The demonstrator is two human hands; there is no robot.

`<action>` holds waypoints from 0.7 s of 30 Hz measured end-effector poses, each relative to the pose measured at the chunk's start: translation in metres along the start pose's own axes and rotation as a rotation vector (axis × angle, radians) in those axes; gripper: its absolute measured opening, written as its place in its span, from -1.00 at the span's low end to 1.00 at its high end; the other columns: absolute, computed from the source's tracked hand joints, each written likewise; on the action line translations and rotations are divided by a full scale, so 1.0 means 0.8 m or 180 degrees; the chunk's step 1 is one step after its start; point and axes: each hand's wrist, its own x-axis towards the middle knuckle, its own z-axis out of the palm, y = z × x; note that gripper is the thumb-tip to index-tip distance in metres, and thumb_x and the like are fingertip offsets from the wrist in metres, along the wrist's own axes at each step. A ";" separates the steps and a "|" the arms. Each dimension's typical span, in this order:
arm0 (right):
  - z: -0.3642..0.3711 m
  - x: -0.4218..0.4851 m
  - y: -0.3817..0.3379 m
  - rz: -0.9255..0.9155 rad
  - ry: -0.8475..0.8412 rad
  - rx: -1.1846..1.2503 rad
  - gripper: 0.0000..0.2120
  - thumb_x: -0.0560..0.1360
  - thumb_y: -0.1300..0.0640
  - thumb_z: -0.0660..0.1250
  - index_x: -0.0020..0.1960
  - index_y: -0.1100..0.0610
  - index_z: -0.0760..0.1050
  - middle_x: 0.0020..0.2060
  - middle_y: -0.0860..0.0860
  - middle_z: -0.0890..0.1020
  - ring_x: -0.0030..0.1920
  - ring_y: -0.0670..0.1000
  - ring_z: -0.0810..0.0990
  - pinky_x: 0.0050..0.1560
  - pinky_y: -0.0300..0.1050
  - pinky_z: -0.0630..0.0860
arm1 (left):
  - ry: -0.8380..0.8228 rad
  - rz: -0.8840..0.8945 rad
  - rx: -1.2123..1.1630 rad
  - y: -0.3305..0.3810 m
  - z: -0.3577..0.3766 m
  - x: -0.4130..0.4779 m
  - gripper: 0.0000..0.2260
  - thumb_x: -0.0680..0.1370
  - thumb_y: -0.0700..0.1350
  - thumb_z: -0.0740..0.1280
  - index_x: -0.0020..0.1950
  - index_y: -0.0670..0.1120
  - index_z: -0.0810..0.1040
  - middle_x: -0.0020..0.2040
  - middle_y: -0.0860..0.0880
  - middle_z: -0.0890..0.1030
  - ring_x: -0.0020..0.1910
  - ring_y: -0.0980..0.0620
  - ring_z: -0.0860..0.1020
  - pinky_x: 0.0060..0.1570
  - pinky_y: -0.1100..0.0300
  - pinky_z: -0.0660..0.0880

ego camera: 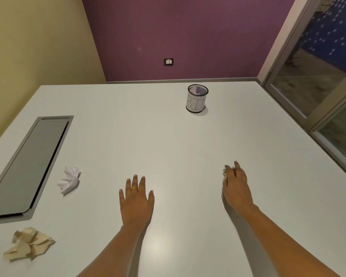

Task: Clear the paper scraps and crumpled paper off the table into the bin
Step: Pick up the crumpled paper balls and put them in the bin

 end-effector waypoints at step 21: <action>0.000 0.041 -0.022 0.0452 -0.0188 0.2242 -0.82 0.45 0.07 0.18 -0.26 0.13 0.44 -0.09 0.17 0.47 -0.14 0.11 0.43 0.03 0.11 0.44 | 0.0024 -0.0017 0.0088 0.022 0.012 0.018 -0.51 0.59 0.04 0.03 0.50 -0.06 0.08 0.54 -0.09 0.08 0.53 -0.04 0.00 0.43 -0.19 0.00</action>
